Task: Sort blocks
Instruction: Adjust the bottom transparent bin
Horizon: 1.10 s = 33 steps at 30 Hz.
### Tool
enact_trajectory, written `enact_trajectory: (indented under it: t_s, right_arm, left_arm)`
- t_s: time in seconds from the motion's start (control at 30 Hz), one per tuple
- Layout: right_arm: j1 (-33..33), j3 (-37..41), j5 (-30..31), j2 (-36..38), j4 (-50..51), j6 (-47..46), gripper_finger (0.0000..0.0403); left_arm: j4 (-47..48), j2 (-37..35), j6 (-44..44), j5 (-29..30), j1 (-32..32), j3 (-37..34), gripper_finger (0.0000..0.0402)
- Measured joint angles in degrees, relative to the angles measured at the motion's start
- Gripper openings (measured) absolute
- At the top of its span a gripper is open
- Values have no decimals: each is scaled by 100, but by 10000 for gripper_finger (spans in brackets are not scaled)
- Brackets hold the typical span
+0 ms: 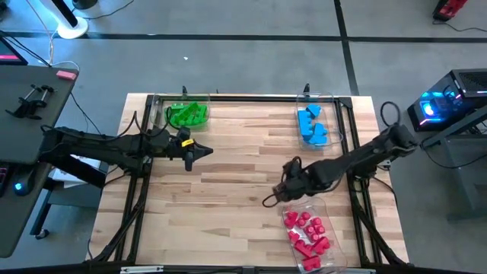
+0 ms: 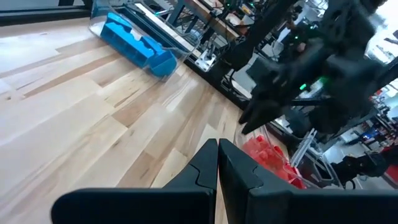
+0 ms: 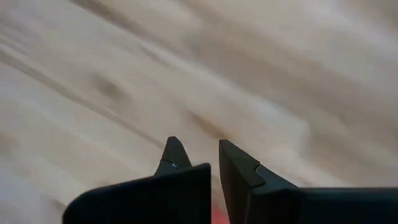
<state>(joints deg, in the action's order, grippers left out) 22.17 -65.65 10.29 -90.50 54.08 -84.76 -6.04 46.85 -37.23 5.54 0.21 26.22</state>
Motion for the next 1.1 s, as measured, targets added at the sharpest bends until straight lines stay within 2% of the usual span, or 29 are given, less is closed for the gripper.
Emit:
enact_trajectory:
  t_s: [0.1,0.2,0.27,0.37,0.5,0.67,0.87,1.0,1.1]
  right_arm:
    - [-15,-324,775,116,-612,449,0]
    - [-26,-625,704,25,-1777,1519,0]
    - [-24,-838,379,-174,-2430,2270,0]
    - [45,-1264,-288,-607,-2515,2997,0]
    - [85,-1770,-1543,-1243,-2629,3363,0]
    - [72,-1991,-2926,-1821,-4020,3423,0]
    - [79,-1977,-3530,-2171,-3132,3670,0]
    - [72,-1980,-4301,-2327,-3278,3868,0]
    - [124,-1980,-4636,-2443,-3180,4050,0]
  left_arm:
    - [8,2,74,0,0,0,0]
    - [9,2,89,0,0,0,0]
    - [9,4,87,0,0,0,0]
    - [10,4,88,0,0,0,0]
    - [12,4,98,0,0,0,0]
    - [15,6,97,-5,0,0,0]
    - [17,4,91,-50,0,0,0]
    - [21,4,89,-66,2,0,0]
    - [24,6,85,-122,2,0,0]
